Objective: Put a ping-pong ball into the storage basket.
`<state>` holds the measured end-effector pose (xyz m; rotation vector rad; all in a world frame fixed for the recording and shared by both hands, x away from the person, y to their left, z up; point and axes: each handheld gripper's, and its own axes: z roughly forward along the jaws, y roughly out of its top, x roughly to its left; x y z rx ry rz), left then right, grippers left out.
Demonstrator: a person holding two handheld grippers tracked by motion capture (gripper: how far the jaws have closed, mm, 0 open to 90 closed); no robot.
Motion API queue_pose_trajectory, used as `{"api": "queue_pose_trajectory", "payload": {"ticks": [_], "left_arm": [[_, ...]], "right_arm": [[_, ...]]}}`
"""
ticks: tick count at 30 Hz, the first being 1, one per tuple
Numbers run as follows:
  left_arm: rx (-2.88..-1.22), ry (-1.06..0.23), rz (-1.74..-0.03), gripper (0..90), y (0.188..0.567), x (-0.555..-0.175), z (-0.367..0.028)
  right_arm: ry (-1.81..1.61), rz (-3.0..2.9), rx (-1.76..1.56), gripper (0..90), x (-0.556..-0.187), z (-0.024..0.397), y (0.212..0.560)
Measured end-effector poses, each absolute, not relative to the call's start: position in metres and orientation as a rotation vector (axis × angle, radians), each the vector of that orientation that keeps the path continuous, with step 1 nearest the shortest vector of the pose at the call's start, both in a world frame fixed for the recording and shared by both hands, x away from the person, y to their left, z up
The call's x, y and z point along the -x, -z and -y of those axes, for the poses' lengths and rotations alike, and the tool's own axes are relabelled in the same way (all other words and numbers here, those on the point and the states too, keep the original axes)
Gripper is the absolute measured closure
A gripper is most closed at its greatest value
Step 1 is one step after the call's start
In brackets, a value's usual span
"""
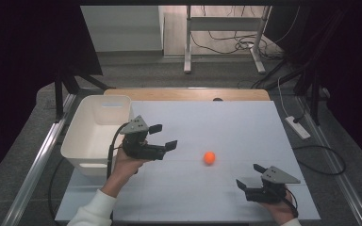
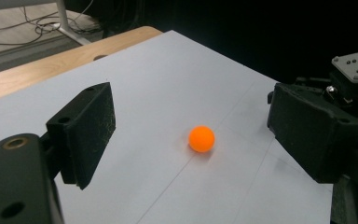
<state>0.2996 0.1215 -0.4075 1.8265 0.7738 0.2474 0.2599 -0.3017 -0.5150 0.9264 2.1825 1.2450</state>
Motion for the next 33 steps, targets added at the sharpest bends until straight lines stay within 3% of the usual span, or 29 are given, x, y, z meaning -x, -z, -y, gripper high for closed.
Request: {"api": "queue_pose_trajectory", "payload": {"ticks": [33], "left_arm": [[-1.934, -0.149, -0.699, 16.3, 0.428, -0.297, -0.085]], "right_arm": [[-1.245, -2.163, -0.928, 11.3, -0.258, 0.306, 0.513]]}}
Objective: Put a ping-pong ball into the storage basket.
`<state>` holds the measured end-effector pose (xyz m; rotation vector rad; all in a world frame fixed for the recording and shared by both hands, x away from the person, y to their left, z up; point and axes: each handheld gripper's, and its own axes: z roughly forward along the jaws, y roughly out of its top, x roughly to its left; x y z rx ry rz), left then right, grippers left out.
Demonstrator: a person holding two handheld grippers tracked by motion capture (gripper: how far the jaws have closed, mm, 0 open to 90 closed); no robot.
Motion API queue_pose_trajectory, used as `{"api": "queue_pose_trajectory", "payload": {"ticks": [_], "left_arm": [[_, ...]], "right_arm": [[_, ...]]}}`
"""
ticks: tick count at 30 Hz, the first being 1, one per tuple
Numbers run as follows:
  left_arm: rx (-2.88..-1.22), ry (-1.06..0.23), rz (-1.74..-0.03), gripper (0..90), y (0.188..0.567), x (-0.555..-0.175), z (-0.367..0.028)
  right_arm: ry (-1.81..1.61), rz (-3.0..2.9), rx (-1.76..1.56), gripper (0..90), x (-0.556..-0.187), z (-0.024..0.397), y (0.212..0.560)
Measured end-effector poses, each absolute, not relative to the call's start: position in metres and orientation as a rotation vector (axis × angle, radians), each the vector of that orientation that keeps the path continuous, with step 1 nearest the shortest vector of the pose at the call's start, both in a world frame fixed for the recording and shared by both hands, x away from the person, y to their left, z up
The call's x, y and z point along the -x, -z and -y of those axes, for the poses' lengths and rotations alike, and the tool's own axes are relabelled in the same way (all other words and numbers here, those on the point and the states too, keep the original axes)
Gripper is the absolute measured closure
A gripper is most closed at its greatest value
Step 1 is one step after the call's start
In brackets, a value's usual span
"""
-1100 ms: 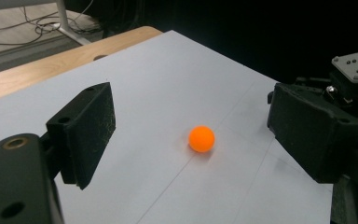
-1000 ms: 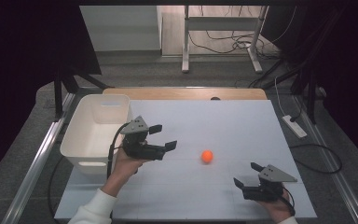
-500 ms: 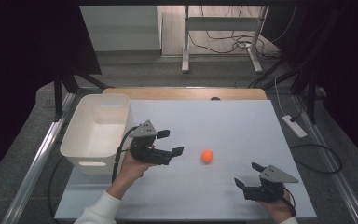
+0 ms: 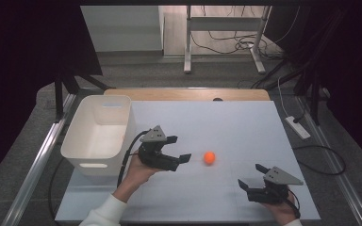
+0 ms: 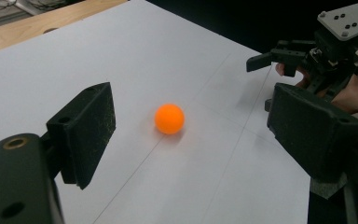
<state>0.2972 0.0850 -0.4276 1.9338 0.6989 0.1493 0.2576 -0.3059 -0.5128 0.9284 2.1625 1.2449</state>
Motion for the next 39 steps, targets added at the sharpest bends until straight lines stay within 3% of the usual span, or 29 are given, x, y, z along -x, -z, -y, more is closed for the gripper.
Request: {"api": "queue_pose_trajectory", "payload": {"ticks": [21, 39], "left_arm": [[-2.033, -0.108, -0.680, 16.6, 0.452, -0.297, -0.055], [-2.109, -0.156, -0.672, 17.7, 0.465, -0.310, -0.027]], "right_arm": [[-1.240, -2.167, -0.924, 11.3, -0.258, 0.305, 0.513], [-1.238, -2.171, -0.922, 11.3, -0.258, 0.304, 0.513]]}}
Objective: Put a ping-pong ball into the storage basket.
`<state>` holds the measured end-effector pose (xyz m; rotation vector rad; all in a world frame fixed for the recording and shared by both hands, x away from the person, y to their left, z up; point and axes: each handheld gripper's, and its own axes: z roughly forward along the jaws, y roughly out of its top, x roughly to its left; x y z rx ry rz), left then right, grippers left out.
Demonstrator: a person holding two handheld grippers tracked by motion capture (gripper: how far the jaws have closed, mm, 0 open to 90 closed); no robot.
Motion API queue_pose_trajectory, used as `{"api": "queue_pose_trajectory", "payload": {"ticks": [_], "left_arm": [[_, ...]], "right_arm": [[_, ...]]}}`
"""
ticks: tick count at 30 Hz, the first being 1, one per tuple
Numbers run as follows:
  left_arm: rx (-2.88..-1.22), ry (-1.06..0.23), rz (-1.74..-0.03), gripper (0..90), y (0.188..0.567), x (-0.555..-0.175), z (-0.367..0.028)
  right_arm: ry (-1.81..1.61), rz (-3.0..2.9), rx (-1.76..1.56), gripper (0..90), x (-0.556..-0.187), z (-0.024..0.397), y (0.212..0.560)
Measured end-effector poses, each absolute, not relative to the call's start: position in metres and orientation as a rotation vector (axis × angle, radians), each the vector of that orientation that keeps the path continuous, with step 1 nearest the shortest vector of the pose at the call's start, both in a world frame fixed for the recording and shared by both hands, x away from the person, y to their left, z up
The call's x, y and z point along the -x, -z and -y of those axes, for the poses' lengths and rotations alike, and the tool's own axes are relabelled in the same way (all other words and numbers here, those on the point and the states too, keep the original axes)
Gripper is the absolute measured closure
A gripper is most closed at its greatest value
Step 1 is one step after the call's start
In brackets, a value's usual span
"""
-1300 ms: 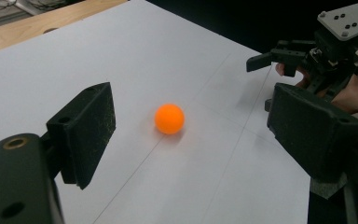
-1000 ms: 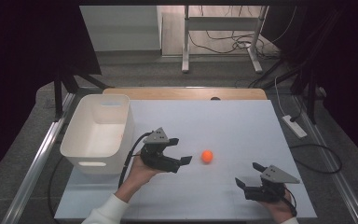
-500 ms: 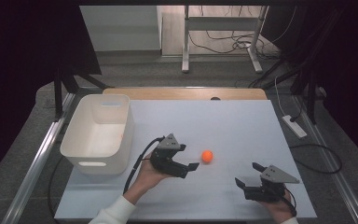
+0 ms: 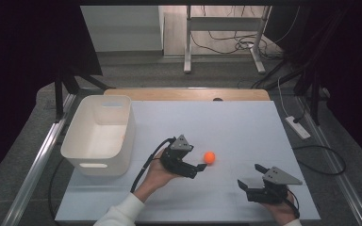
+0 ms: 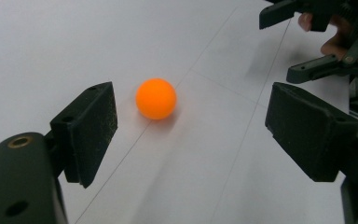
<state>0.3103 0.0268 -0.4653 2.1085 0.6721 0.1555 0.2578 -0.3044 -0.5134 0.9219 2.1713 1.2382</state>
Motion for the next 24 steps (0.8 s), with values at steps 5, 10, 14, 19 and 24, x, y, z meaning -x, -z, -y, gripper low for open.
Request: {"api": "queue_pose_trajectory", "payload": {"ticks": [5, 10, 14, 19, 24], "left_arm": [[-2.125, -0.159, -0.669, 17.7, 0.468, -0.314, -0.021], [-2.132, -0.158, -0.663, 17.7, 0.469, -0.317, -0.015], [-2.138, -0.155, -0.665, 17.6, 0.471, -0.320, -0.011], [-2.147, -0.149, -0.669, 17.6, 0.474, -0.324, -0.007], [-2.152, -0.140, -0.679, 17.6, 0.476, -0.327, -0.003]], "right_arm": [[-1.240, -2.171, -0.921, 11.3, -0.258, 0.305, 0.513], [-1.240, -2.173, -0.923, 11.2, -0.258, 0.305, 0.513], [-1.240, -2.174, -0.925, 11.3, -0.258, 0.304, 0.514], [-1.239, -2.175, -0.925, 11.3, -0.258, 0.305, 0.514], [-1.239, -2.177, -0.924, 11.3, -0.258, 0.305, 0.514]]}}
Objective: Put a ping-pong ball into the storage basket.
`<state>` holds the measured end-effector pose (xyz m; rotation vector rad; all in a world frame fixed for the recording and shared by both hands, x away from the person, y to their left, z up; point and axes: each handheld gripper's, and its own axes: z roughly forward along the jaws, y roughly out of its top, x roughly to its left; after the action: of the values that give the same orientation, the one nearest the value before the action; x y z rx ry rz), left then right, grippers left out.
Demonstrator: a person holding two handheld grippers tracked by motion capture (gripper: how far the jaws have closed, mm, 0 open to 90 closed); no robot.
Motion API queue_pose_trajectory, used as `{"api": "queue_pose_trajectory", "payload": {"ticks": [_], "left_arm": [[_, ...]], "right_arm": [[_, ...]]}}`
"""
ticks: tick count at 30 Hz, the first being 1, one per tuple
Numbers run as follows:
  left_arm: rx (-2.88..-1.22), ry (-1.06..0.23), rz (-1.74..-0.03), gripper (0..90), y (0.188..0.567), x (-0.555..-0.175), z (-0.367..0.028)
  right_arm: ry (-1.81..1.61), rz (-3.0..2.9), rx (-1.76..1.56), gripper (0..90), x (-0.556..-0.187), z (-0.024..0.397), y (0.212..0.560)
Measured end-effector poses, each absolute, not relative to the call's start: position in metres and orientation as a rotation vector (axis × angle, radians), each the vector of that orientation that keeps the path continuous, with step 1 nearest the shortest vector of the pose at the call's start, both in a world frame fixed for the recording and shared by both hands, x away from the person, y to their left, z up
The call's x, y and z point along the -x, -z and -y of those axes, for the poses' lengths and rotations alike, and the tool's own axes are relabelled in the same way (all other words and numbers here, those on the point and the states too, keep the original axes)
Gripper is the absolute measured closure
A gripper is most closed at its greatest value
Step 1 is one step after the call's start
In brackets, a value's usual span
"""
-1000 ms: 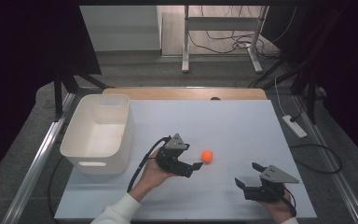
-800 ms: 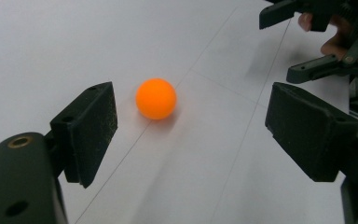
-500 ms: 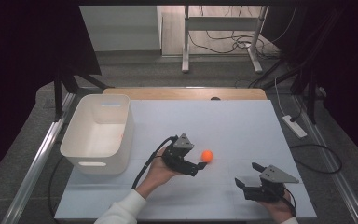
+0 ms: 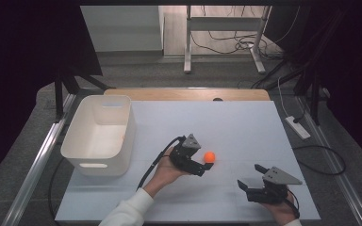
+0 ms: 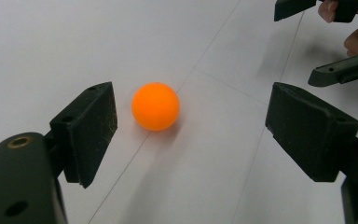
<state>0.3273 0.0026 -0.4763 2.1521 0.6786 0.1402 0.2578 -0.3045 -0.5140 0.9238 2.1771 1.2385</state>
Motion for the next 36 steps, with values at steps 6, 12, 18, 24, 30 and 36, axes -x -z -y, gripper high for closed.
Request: {"api": "queue_pose_trajectory", "payload": {"ticks": [6, 12, 18, 24, 30, 36], "left_arm": [[-2.159, -0.129, -0.695, 17.6, 0.480, -0.331, 0.002], [-2.166, -0.124, -0.694, 17.5, 0.483, -0.335, 0.005], [-2.192, -0.132, -0.706, 17.3, 0.488, -0.340, 0.010], [-2.208, -0.124, -0.726, 17.2, 0.493, -0.344, 0.011], [-2.213, -0.119, -0.736, 17.1, 0.498, -0.349, 0.013], [-2.217, -0.108, -0.759, 17.0, 0.505, -0.354, 0.020]], "right_arm": [[-1.238, -2.176, -0.925, 11.3, -0.258, 0.305, 0.514], [-1.244, -2.177, -0.924, 11.3, -0.258, 0.305, 0.514], [-1.238, -2.179, -0.925, 11.3, -0.258, 0.305, 0.514], [-1.237, -2.183, -0.926, 11.2, -0.258, 0.304, 0.515], [-1.236, -2.184, -0.929, 11.3, -0.258, 0.304, 0.515], [-1.236, -2.185, -0.927, 11.3, -0.258, 0.304, 0.515]]}}
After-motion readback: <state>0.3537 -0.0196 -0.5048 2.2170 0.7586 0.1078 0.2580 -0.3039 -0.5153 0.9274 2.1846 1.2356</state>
